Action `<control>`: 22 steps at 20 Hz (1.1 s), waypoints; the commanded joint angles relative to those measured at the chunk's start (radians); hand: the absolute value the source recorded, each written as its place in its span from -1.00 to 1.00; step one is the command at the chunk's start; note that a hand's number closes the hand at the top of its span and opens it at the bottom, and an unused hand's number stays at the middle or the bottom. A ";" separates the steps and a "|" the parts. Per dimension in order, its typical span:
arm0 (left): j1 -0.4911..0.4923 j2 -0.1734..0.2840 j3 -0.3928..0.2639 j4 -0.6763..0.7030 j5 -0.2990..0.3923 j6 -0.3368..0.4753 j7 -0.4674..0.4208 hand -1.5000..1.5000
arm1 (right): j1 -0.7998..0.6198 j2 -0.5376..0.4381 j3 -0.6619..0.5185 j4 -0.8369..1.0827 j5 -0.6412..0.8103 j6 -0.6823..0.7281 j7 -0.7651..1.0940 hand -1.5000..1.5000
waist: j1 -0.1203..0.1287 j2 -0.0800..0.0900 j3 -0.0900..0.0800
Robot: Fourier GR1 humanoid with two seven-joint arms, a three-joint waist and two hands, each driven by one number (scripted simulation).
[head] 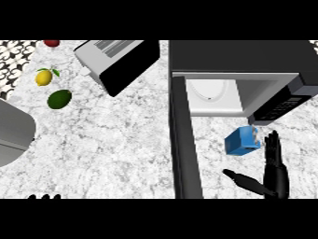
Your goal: Pick up the milk, place it into the microwave and close the microwave
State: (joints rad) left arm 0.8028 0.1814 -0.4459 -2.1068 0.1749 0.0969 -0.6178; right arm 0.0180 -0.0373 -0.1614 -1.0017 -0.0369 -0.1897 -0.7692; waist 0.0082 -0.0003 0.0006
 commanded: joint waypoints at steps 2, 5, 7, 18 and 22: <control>-0.023 -0.003 -0.024 0.052 -0.002 0.010 -0.044 -1.00 | -0.096 -0.028 -0.032 0.154 0.001 0.002 -0.064 -1.00 | 0.000 0.000 0.000; 0.026 0.024 -0.042 -0.031 0.000 0.030 -0.015 -1.00 | -0.159 -0.033 -0.030 0.180 0.002 0.006 -0.063 -1.00 | 0.002 0.000 0.000; 0.056 0.002 -0.093 0.062 -0.036 0.026 -0.116 -1.00 | -0.122 -0.023 -0.029 0.210 0.001 0.018 -0.129 -1.00 | 0.003 -0.001 0.000; 0.011 0.054 -0.021 0.050 0.044 0.023 -0.077 -1.00 | -0.209 -0.028 -0.061 0.329 -0.038 0.037 -0.166 -1.00 | 0.000 0.000 0.000; -0.048 0.044 -0.013 0.049 0.048 0.045 -0.027 -1.00 | -0.329 -0.034 -0.099 0.409 -0.043 -0.043 -0.145 -1.00 | 0.001 0.002 0.000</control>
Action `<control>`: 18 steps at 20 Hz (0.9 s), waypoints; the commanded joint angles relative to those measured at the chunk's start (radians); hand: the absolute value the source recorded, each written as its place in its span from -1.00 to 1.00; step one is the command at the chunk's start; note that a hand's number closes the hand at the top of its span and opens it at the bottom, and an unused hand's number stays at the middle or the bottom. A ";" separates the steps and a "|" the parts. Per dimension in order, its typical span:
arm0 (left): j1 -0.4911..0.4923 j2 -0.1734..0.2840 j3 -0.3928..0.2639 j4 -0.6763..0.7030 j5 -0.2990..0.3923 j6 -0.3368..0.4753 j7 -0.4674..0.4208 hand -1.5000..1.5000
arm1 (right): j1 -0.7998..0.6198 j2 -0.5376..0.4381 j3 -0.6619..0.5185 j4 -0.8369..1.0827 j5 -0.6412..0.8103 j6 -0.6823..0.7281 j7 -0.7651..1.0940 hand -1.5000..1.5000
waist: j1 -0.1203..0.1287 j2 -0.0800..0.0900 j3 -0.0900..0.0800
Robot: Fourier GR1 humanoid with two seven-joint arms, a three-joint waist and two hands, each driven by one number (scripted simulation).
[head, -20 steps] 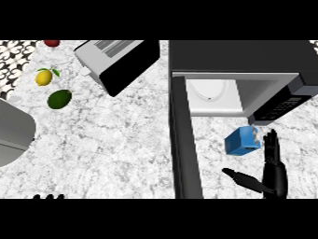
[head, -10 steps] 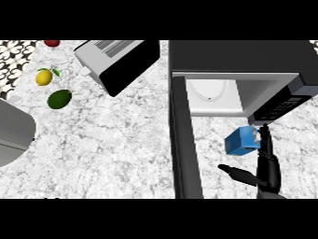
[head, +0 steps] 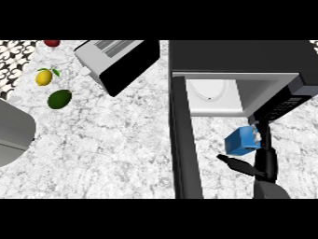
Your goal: Pick up the milk, place it into the microwave and close the microwave
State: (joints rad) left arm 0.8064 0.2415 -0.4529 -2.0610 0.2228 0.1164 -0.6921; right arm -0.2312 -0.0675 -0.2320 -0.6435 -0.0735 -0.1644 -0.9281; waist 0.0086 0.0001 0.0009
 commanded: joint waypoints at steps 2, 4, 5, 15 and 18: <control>0.006 -0.005 -0.026 0.007 -0.021 0.022 -0.016 -1.00 | -0.002 0.033 0.012 -0.066 0.026 -0.146 0.017 1.00 | -0.004 -0.002 -0.001; 0.013 0.025 0.016 0.003 0.046 -0.031 -0.031 -1.00 | -0.060 -0.046 0.012 0.022 0.076 -0.161 0.013 1.00 | 0.005 0.001 -0.001; 0.016 -0.009 -0.074 -0.040 -0.029 0.032 0.023 -1.00 | -0.059 -0.040 0.004 0.004 0.063 -0.169 0.026 1.00 | 0.000 0.000 0.000; 0.045 0.035 -0.044 -0.038 0.010 0.000 -0.024 -1.00 | -0.146 -0.046 -0.085 0.148 -0.011 -0.101 -0.161 1.00 | 0.013 0.003 0.001; 0.070 0.079 -0.028 -0.095 0.024 -0.018 -0.005 -1.00 | -0.148 -0.067 -0.050 0.168 0.011 -0.025 -0.170 1.00 | 0.023 0.005 0.002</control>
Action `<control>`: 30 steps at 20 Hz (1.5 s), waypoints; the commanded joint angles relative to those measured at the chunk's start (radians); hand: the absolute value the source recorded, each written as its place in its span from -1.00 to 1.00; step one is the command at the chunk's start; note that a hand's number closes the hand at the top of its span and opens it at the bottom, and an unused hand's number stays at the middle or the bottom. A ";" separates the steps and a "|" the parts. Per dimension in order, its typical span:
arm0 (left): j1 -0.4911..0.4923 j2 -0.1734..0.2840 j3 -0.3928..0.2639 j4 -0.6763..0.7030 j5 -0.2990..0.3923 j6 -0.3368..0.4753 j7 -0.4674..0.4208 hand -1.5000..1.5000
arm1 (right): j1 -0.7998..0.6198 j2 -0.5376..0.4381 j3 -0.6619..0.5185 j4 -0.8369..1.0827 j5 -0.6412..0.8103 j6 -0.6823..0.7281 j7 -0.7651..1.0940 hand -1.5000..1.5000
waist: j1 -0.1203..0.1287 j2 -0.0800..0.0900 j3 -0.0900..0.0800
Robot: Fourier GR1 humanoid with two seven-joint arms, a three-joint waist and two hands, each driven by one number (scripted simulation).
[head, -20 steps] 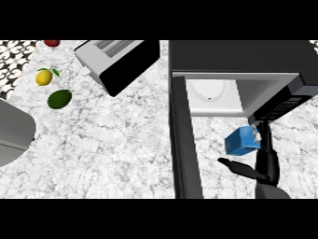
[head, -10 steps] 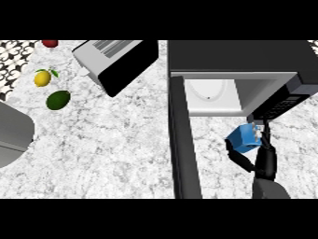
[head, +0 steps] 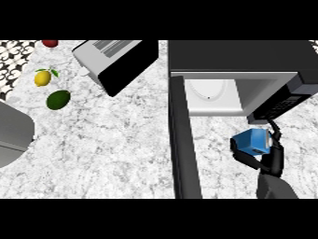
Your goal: Pick up the milk, place it into the microwave and close the microwave
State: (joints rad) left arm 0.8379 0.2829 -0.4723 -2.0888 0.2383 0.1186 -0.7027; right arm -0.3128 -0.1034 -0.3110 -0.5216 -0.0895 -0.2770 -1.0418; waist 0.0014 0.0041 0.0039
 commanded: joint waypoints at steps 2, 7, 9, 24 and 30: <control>0.025 0.028 -0.002 -0.035 0.030 -0.033 -0.009 -1.00 | -0.063 -0.077 0.047 0.061 0.036 0.176 -0.065 1.00 | 0.033 0.003 0.000; -0.035 0.004 0.025 0.050 0.029 -0.031 -0.036 -1.00 | -0.094 -0.056 0.050 0.085 0.026 0.190 -0.083 1.00 | 0.022 0.001 -0.002; -0.028 0.010 0.021 -0.003 0.039 -0.013 0.010 -1.00 | -0.091 -0.022 0.073 0.044 0.034 0.170 -0.065 1.00 | 0.012 -0.002 -0.003; 0.027 0.019 -0.056 0.031 -0.005 -0.019 -0.065 -1.00 | 0.351 -0.091 0.205 -0.641 0.014 0.231 0.234 1.00 | -0.012 -0.010 -0.006; 0.053 -0.002 -0.082 0.037 -0.015 0.005 -0.105 -1.00 | 0.536 -0.085 0.261 -0.899 -0.047 0.345 0.291 1.00 | -0.007 -0.009 -0.005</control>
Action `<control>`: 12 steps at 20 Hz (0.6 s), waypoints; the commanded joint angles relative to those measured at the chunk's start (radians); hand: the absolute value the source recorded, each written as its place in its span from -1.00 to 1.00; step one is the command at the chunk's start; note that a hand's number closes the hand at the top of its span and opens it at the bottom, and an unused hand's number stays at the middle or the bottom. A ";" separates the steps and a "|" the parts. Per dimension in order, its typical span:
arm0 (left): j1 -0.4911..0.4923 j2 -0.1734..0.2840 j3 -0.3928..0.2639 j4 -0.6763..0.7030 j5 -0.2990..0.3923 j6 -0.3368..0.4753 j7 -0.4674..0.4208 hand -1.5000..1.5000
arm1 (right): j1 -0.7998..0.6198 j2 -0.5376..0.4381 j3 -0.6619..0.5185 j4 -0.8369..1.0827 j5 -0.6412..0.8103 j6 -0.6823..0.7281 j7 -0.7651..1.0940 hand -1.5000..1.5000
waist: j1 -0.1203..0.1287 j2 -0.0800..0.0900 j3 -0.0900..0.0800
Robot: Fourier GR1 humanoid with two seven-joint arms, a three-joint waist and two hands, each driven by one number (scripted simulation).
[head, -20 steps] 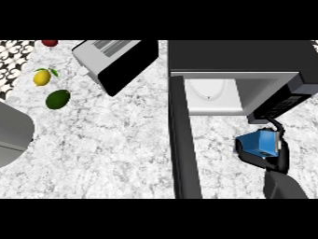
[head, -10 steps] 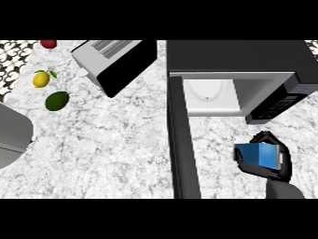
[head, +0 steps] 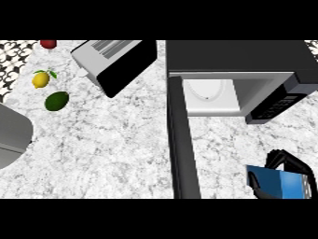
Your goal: Pick up the milk, place it into the microwave and close the microwave
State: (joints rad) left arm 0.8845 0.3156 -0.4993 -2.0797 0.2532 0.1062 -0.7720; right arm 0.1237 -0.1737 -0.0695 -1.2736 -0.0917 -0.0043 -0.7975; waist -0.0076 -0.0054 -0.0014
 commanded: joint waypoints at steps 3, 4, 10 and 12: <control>0.025 0.005 0.021 0.030 0.051 -0.024 -0.047 -1.00 | 0.080 0.039 0.055 -0.257 -0.129 0.104 0.171 1.00 | 0.007 0.001 0.000; 0.028 -0.026 -0.033 0.001 0.000 0.014 -0.045 -1.00 | 0.107 0.073 0.078 -0.268 -0.144 0.113 0.156 1.00 | 0.006 0.001 0.001; 0.054 0.007 -0.048 -0.032 -0.002 0.026 -0.034 -1.00 | 0.050 0.103 0.117 -0.410 -0.067 -0.034 0.313 1.00 | 0.012 0.003 0.001; -0.027 -0.014 -0.015 0.049 0.032 0.015 -0.032 -1.00 | 0.017 0.111 0.127 -0.319 -0.004 -0.048 0.250 1.00 | 0.013 0.005 0.001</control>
State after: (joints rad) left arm 0.8923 0.3227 -0.4994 -2.0702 0.2787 0.1165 -0.7989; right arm 0.1696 -0.0813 0.0310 -1.5870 -0.1575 -0.0032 -0.5612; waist 0.0027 -0.0021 -0.0005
